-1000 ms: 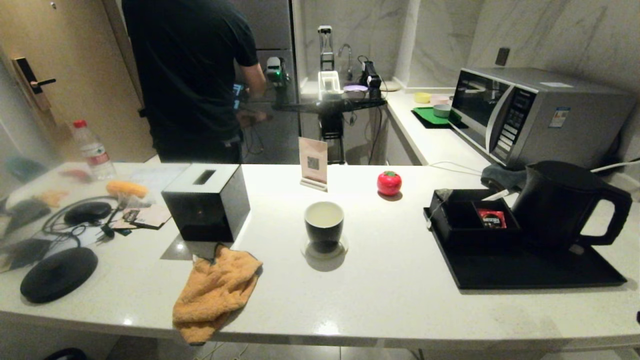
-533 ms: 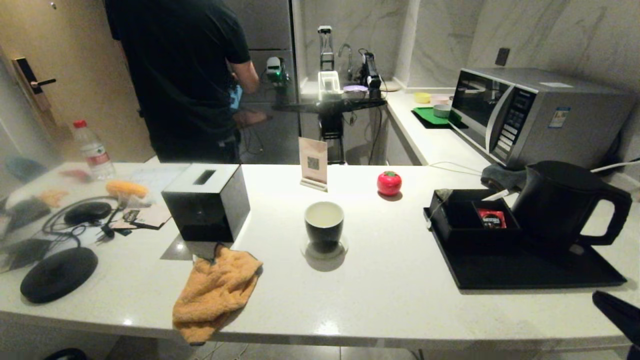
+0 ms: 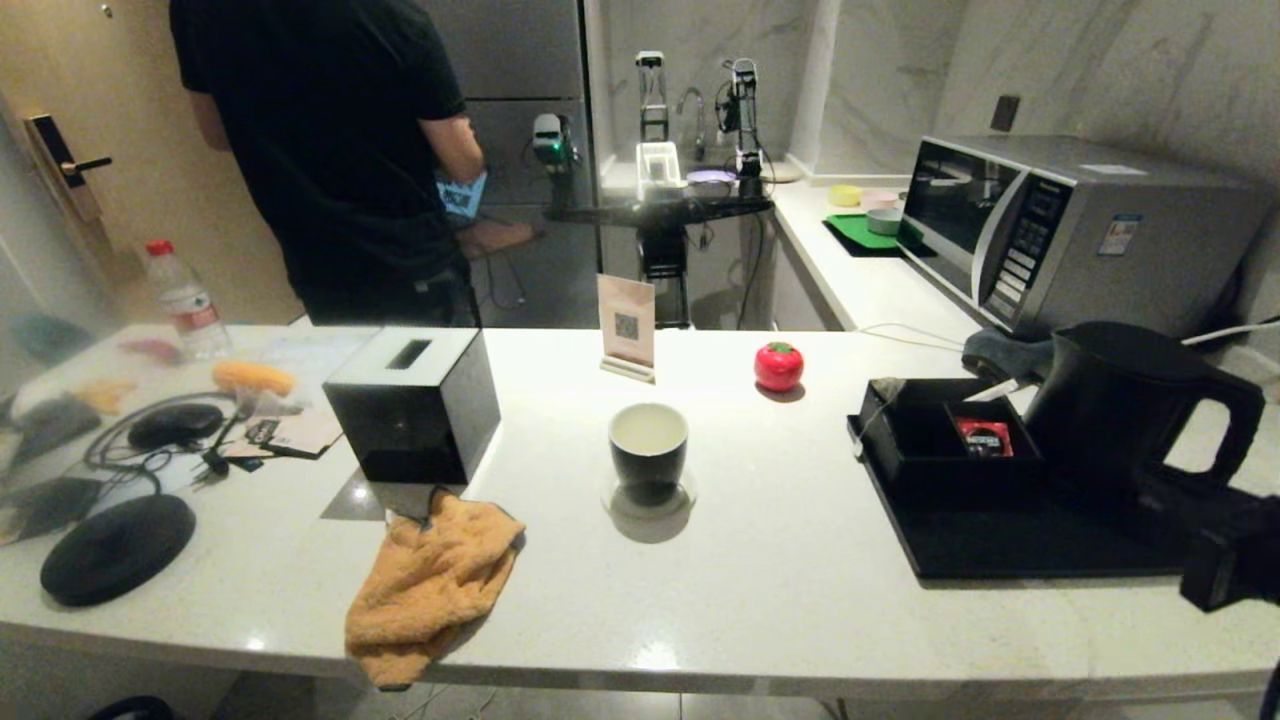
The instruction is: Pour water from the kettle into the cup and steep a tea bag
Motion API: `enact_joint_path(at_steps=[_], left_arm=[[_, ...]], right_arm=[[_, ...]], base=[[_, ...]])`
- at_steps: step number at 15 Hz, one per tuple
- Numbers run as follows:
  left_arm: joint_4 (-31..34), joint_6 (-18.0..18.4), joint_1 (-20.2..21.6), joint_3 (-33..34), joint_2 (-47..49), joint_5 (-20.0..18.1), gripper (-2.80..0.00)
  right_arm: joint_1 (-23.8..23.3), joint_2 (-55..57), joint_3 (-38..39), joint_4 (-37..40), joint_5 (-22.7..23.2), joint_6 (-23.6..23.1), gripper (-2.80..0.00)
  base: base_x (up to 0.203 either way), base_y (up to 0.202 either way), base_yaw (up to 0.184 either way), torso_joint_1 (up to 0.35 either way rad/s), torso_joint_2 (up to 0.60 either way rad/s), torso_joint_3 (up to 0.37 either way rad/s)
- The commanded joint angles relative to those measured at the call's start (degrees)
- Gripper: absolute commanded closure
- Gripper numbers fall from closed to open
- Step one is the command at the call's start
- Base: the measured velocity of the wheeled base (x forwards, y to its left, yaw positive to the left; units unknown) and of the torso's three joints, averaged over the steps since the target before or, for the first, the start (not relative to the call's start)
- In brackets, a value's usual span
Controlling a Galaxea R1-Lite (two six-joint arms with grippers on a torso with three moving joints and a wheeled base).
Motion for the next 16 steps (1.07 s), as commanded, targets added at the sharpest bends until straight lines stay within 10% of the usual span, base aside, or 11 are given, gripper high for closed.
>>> enact_joint_path(at_steps=[1,16], left_arm=[[0.0,0.0,0.0,0.0,0.0,0.1,0.0],[0.0,0.0,0.0,0.0,0.0,0.1,0.0]], right_arm=[[0.0,3.9,-3.8,0.6,-0.8,-0.2,0.0],[0.2,17.4,-27.8,13.4,-1.1,0.1,0.0]], base=[[0.0,0.0,0.0,0.0,0.0,0.0],[0.0,0.0,0.0,0.0,0.0,0.0]])
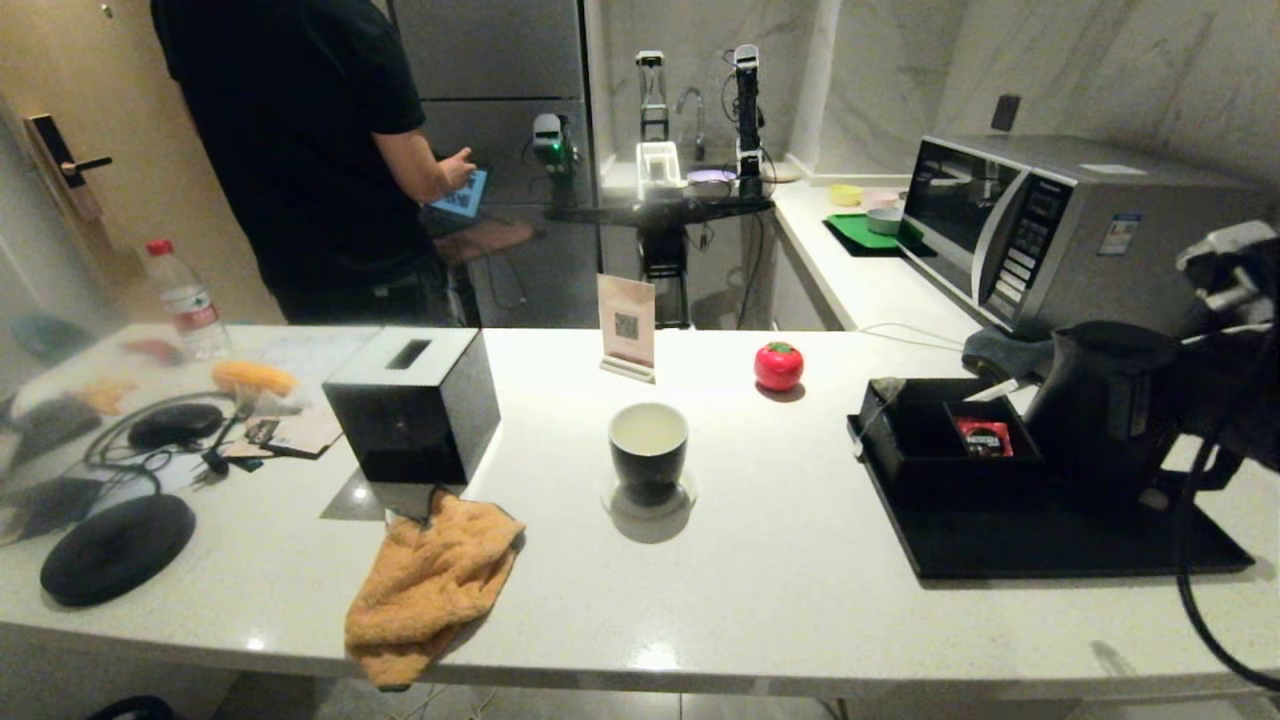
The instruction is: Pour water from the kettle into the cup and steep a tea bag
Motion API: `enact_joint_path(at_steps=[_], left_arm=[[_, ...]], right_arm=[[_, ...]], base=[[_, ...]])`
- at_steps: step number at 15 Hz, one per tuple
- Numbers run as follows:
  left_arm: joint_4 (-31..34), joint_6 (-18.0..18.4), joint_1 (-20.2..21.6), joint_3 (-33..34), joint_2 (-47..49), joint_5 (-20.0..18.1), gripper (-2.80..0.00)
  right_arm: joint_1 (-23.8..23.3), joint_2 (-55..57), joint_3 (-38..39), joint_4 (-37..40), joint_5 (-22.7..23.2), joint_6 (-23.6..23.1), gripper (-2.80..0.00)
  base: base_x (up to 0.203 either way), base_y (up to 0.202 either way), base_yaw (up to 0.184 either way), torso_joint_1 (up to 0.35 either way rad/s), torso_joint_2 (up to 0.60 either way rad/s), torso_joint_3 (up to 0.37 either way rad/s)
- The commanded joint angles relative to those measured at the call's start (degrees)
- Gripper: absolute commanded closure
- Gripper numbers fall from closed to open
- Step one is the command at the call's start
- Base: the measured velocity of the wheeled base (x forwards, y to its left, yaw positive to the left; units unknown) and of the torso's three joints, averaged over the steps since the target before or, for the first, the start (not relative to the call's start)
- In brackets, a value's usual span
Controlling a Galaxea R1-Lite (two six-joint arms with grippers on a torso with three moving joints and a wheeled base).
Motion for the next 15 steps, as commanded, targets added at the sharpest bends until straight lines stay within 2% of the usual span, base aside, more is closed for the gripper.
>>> enact_joint_path(at_steps=[1,9,15], left_arm=[[0.0,0.0,0.0,0.0,0.0,0.0,0.0],[0.0,0.0,0.0,0.0,0.0,0.1,0.0],[0.0,0.0,0.0,0.0,0.0,0.0,0.0]], right_arm=[[0.4,5.2,-4.2,1.6,0.0,1.6,0.0],[1.6,14.6,-22.2,22.2,-0.1,4.5,0.0],[3.9,26.3,-41.5,34.9,0.0,7.5,0.0]], base=[[0.0,0.0,0.0,0.0,0.0,0.0],[0.0,0.0,0.0,0.0,0.0,0.0],[0.0,0.0,0.0,0.0,0.0,0.0]])
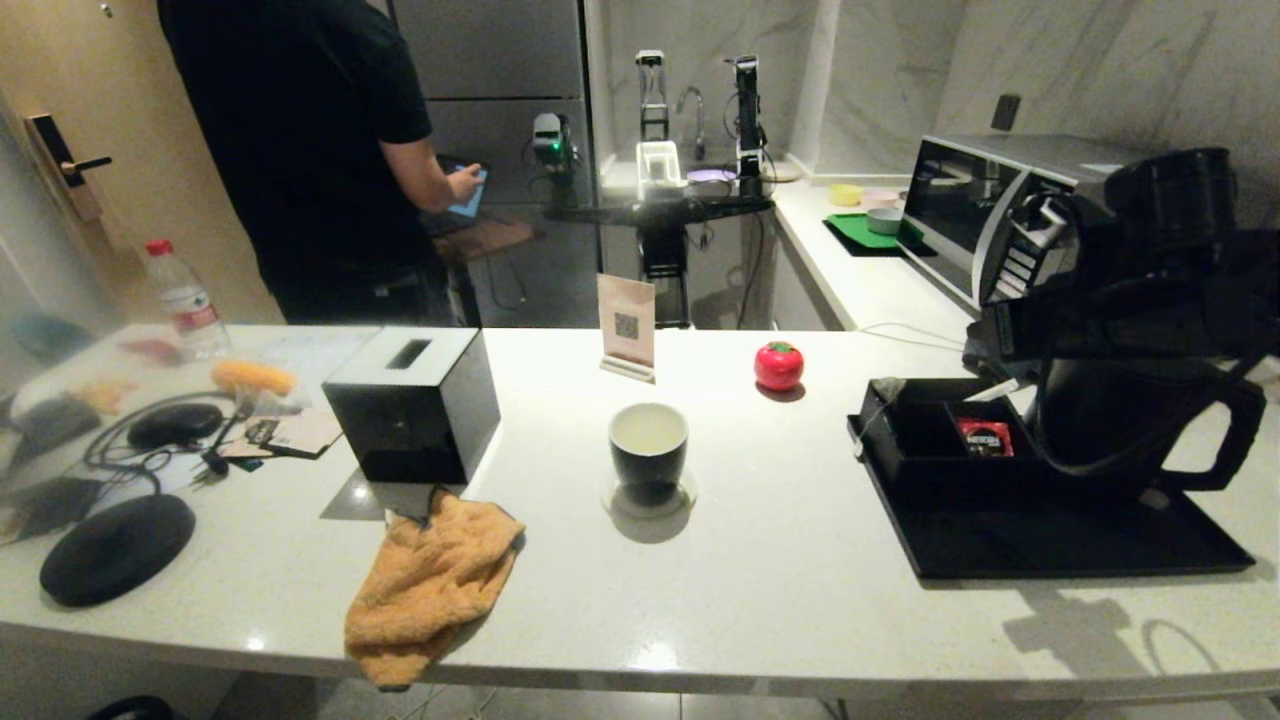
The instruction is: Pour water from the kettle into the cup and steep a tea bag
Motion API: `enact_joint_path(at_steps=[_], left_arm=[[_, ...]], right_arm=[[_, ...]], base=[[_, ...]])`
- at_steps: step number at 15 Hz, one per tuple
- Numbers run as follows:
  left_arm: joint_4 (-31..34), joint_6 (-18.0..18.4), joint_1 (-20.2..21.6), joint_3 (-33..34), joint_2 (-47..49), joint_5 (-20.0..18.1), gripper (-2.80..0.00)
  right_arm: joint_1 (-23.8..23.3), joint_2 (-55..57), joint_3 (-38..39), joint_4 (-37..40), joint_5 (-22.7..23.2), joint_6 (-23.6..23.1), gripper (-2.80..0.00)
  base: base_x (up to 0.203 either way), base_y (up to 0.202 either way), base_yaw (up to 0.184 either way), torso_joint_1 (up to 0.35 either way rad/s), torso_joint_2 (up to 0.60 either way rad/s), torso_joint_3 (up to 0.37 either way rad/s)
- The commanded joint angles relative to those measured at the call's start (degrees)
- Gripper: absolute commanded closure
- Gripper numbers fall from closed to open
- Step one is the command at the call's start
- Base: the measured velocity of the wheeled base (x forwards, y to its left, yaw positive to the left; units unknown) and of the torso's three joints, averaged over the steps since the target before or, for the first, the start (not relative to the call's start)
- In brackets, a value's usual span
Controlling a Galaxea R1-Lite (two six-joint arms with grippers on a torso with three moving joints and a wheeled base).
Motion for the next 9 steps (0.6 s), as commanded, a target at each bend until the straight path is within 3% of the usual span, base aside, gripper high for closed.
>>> enact_joint_path(at_steps=[1,5,6,7,9], left_arm=[[0.0,0.0,0.0,0.0,0.0,0.0,0.0],[0.0,0.0,0.0,0.0,0.0,-0.1,0.0],[0.0,0.0,0.0,0.0,0.0,-0.1,0.0],[0.0,0.0,0.0,0.0,0.0,0.0,0.0],[0.0,0.0,0.0,0.0,0.0,-0.1,0.0]], right_arm=[[0.9,7.1,-7.2,3.1,0.0,0.3,0.0],[2.7,12.1,-12.7,6.5,0.1,2.0,0.0],[2.9,12.8,-13.9,6.8,0.0,3.0,-2.3],[3.2,13.5,-14.7,7.2,-0.2,3.6,-2.8],[3.3,14.6,-15.1,7.7,-3.2,3.5,-2.8]], base=[[0.0,0.0,0.0,0.0,0.0,0.0],[0.0,0.0,0.0,0.0,0.0,0.0],[0.0,0.0,0.0,0.0,0.0,0.0],[0.0,0.0,0.0,0.0,0.0,0.0],[0.0,0.0,0.0,0.0,0.0,0.0]])
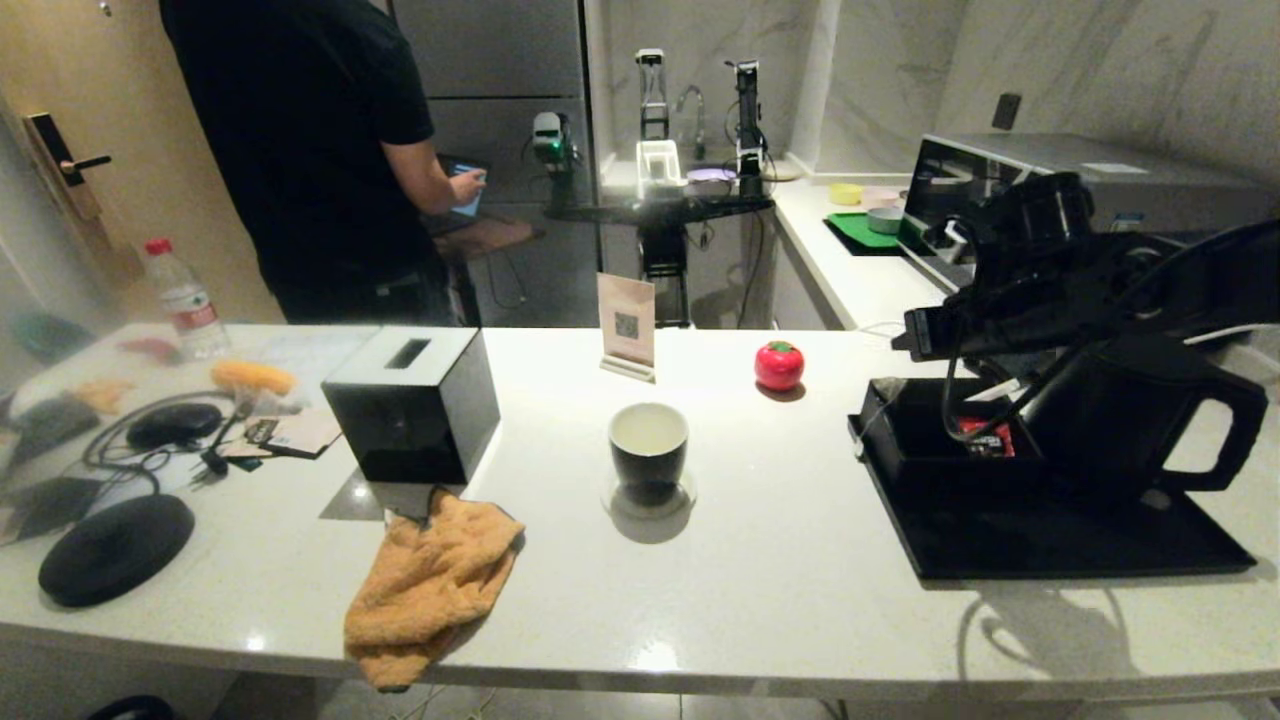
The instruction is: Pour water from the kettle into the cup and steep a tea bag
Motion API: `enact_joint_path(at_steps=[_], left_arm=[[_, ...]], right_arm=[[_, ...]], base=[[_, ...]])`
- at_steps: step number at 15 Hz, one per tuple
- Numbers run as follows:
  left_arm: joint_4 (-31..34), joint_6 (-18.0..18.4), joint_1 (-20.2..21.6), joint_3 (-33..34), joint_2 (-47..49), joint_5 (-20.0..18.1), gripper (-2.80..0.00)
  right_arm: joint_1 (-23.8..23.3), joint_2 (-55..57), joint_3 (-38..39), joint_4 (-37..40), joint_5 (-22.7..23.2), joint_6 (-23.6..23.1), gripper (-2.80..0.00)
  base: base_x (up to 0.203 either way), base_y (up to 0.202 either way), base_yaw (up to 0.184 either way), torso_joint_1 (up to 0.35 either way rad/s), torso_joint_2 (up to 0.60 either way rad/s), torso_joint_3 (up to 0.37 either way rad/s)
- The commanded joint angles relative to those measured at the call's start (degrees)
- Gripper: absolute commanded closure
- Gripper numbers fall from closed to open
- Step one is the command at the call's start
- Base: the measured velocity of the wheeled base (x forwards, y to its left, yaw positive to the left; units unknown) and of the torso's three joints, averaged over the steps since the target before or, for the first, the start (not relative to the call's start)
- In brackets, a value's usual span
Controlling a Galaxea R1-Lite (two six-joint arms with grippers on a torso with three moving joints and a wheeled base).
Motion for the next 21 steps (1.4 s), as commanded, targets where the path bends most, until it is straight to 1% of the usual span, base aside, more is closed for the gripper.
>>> enact_joint_path(at_steps=[1,3,4,5,9,11,13,18,21], left_arm=[[0.0,0.0,0.0,0.0,0.0,0.0,0.0],[0.0,0.0,0.0,0.0,0.0,0.0,0.0],[0.0,0.0,0.0,0.0,0.0,0.0,0.0],[0.0,0.0,0.0,0.0,0.0,0.0,0.0],[0.0,0.0,0.0,0.0,0.0,0.0,0.0],[0.0,0.0,0.0,0.0,0.0,0.0,0.0],[0.0,0.0,0.0,0.0,0.0,0.0,0.0],[0.0,0.0,0.0,0.0,0.0,0.0,0.0],[0.0,0.0,0.0,0.0,0.0,0.0,0.0]], right_arm=[[0.7,2.2,-0.7,0.4,-4.2,0.0,-2.8],[1.4,3.0,-0.7,0.2,-6.5,0.1,-2.8],[1.5,3.0,-0.7,0.2,-8.3,0.1,-2.8],[1.8,3.4,-1.2,0.2,-10.9,0.1,-2.8],[2.2,4.6,-2.0,0.2,-13.6,0.5,-2.8],[2.5,5.4,-2.1,0.2,-15.5,2.0,-2.8],[2.9,5.6,-1.8,0.5,-15.8,4.2,-2.8],[3.4,6.3,-1.8,2.5,-15.8,8.0,-2.8],[3.5,6.9,-2.0,2.8,-15.8,8.5,-2.8]], base=[[0.0,0.0,0.0,0.0,0.0,0.0],[0.0,0.0,0.0,0.015,0.0,-0.002],[0.0,0.0,0.0,0.0,0.0,0.0],[0.0,0.0,0.0,0.0,0.0,0.0],[0.0,0.0,0.0,0.0,0.0,0.0],[0.0,0.0,0.0,0.0,0.0,0.0],[0.0,0.0,0.0,0.0,0.0,0.0],[0.0,0.0,0.0,0.0,0.0,0.0],[0.0,0.0,0.0,0.0,0.0,0.0]])
